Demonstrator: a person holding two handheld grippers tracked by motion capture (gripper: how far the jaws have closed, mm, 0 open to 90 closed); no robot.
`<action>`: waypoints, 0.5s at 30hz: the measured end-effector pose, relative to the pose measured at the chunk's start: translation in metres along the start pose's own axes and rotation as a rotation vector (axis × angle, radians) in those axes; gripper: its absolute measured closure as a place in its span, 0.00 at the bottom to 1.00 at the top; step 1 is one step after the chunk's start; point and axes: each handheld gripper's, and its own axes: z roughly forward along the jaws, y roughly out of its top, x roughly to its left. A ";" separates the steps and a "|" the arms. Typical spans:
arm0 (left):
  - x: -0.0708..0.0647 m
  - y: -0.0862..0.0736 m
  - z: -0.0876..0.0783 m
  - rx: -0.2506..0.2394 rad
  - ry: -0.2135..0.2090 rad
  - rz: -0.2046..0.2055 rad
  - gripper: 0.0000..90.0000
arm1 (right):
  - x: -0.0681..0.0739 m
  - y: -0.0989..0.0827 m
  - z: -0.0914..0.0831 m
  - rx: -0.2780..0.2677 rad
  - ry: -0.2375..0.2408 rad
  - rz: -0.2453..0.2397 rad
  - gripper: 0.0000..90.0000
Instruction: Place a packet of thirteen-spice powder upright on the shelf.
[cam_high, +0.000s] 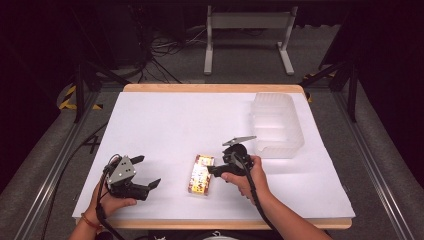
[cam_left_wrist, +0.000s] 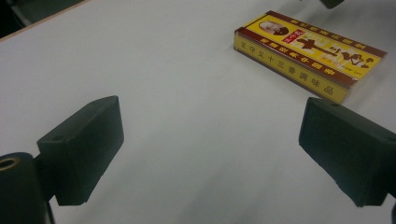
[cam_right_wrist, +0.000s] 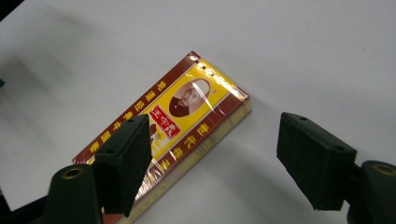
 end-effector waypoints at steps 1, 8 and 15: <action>0.000 0.000 0.000 0.000 0.000 0.001 0.08 | 0.002 0.003 0.007 0.006 0.015 0.017 0.31; -0.001 0.000 0.001 0.010 0.005 0.010 0.08 | 0.005 0.012 0.026 0.040 0.022 0.059 0.28; -0.002 -0.002 0.000 0.021 0.010 0.002 0.08 | 0.013 0.023 0.035 0.069 0.041 0.032 0.26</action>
